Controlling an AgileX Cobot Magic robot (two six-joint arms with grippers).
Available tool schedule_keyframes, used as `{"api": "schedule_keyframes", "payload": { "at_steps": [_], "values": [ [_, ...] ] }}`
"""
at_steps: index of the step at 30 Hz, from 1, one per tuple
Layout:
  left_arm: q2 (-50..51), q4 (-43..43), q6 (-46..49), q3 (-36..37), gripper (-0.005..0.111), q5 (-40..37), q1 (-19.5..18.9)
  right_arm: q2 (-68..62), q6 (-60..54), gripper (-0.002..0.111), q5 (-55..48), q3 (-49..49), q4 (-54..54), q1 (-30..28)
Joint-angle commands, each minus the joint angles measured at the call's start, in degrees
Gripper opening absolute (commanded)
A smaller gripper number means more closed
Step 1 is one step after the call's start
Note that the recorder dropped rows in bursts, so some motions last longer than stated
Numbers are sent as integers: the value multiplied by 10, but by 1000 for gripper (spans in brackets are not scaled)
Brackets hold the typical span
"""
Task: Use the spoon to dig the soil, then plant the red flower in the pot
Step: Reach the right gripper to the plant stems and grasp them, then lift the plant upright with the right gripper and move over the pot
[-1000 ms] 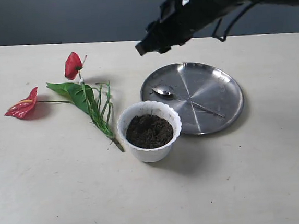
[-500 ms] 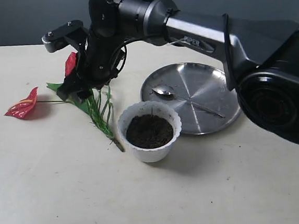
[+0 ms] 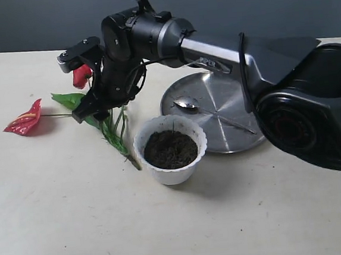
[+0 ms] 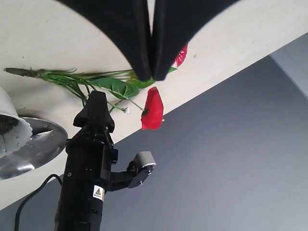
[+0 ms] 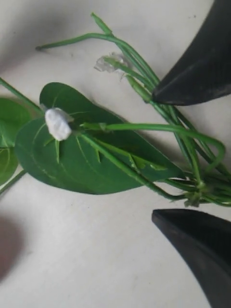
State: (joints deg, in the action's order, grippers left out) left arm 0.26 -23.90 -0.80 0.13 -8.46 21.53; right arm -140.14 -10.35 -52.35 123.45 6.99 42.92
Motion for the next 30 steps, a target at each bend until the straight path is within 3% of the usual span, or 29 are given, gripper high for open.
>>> {"api": "schedule_keyframes", "payload": {
  "at_steps": [1, 7, 10, 13, 22, 30],
  "values": [
    [-3, 4, -3, -1, 1, 6, 4, -5, 1, 55, 22, 3, -2, 1],
    [-3, 4, -3, -1, 1, 6, 4, -31, 1, 52, 16, 3, 23, 1],
    [-3, 4, -3, -1, 1, 7, 4, -33, 1, 32, 30, 3, 56, 1],
    [-3, 4, -3, -1, 1, 7, 4, -30, -2, 2, 44, 3, 76, 1],
    [-3, 4, -3, -1, 1, 7, 4, 7, -2, 0, 82, 3, 107, -1],
    [-3, 4, -3, -1, 1, 7, 4, 76, 36, 0, 194, 3, 113, -12]
  ]
}}
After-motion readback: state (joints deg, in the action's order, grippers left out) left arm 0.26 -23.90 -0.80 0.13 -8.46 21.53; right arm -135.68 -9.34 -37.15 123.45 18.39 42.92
